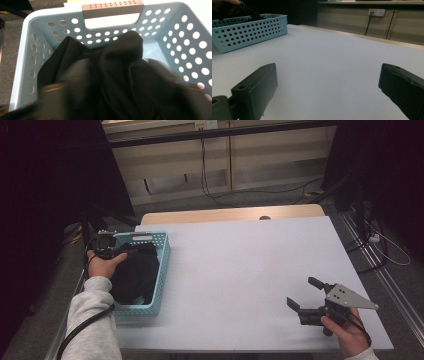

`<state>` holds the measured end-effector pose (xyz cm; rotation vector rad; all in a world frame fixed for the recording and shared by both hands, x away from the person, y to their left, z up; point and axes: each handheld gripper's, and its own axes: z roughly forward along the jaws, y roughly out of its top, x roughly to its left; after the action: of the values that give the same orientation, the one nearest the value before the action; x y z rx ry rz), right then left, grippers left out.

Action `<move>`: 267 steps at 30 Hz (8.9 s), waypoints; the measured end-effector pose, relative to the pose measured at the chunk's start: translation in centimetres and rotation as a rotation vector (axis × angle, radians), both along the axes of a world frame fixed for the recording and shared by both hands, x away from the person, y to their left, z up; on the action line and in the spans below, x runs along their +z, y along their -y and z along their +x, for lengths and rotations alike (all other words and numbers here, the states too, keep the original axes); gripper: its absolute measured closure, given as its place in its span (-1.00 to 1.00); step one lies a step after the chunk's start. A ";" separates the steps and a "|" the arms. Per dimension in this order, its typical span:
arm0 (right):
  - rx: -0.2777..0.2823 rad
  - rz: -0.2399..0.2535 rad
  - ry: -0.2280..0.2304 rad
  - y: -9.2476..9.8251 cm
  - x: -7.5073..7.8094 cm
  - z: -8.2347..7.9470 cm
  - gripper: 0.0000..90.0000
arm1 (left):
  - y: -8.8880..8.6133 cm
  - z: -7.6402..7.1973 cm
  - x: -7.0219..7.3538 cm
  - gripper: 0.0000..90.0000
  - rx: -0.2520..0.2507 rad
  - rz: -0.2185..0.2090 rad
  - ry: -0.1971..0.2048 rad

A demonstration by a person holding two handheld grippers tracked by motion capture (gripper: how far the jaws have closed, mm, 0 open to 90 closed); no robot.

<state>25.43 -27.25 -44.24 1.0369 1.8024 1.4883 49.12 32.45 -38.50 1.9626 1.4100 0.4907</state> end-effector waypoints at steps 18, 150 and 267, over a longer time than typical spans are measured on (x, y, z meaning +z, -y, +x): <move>0.025 -0.004 -0.003 -0.5 0.0 0.2 -0.97 | 0.4 -3.0 -4.1 -0.89 -0.117 0.137 -0.129; 0.025 -0.009 0.000 -0.4 0.0 0.5 -0.97 | 28.2 -4.3 12.9 0.84 -0.564 -0.313 -0.004; 0.193 -0.022 -0.401 -6.6 -1.3 9.4 1.00 | 21.1 -7.1 -0.4 -0.79 -0.389 -0.175 0.117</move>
<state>34.82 -20.62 -45.51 1.2481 2.2462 1.4406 42.00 11.30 -38.91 1.9650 0.9339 0.2858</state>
